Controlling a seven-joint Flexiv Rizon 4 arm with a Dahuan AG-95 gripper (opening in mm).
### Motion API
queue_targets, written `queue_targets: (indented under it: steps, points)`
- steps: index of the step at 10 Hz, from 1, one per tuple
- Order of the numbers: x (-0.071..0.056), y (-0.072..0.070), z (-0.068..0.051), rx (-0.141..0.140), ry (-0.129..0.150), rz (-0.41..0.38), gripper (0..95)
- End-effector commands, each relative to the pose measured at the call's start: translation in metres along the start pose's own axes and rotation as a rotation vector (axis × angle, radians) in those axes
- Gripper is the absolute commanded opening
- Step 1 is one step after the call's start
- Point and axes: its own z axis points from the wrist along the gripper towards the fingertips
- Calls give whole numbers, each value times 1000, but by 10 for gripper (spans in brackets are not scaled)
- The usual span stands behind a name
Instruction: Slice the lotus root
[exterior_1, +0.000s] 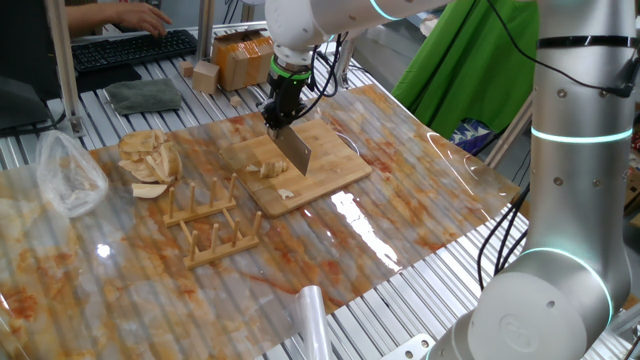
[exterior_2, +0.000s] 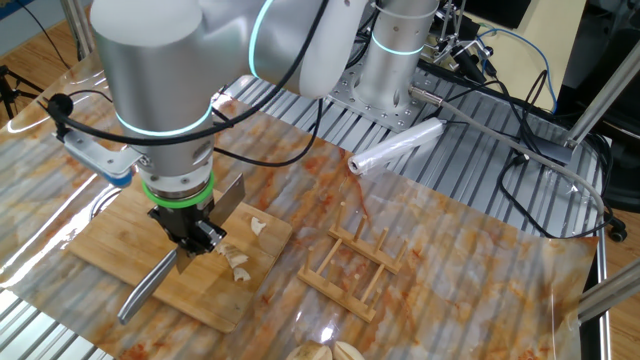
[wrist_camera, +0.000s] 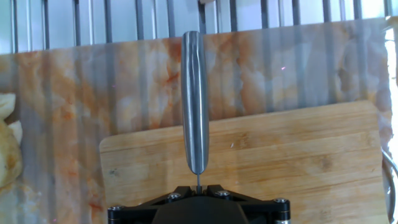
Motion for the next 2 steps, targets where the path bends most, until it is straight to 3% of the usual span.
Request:
queue_targets:
  steps: [1,2]
  points:
    - [1,0,-1,4,2,0,0]
    - [1,0,-1,4,3,1,0]
